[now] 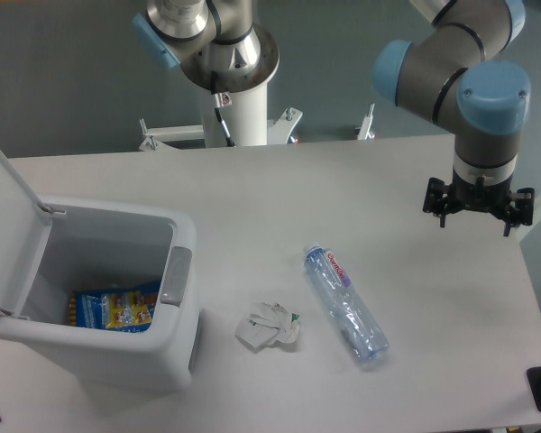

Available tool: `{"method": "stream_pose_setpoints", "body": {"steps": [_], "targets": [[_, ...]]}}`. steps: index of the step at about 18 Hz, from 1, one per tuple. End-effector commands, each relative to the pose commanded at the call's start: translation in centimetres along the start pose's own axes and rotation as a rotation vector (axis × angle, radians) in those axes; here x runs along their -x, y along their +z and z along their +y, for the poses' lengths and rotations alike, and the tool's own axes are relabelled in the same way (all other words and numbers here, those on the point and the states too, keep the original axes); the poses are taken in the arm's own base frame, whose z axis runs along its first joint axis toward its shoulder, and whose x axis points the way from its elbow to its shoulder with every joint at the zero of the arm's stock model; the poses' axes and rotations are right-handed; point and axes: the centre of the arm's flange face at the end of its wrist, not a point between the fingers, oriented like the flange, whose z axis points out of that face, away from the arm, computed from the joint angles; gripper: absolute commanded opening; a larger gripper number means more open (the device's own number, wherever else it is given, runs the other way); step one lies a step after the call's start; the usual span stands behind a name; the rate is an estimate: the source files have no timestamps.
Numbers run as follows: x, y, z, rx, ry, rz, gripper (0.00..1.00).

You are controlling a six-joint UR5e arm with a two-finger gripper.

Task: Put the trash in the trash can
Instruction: 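Move the gripper down over the clear plastic water bottle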

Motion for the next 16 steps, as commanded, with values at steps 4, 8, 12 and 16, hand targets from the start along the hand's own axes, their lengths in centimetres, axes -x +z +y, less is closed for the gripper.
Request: {"method": "stream_pose_setpoints", "body": {"steps": [4,8,12,16], "targets": [[-0.6,0.0,-0.6,-0.011,0.000,0.004,1.00],[-2.9,2.9,-1.1,-0.076,-0.101,0.024,1.00],[-7.4,6.0,-2.0,-0.072,-0.188,0.067,1.00],[-10.2,6.2,-4.6,-0.068,-0.151,0.080,1.00]]}}
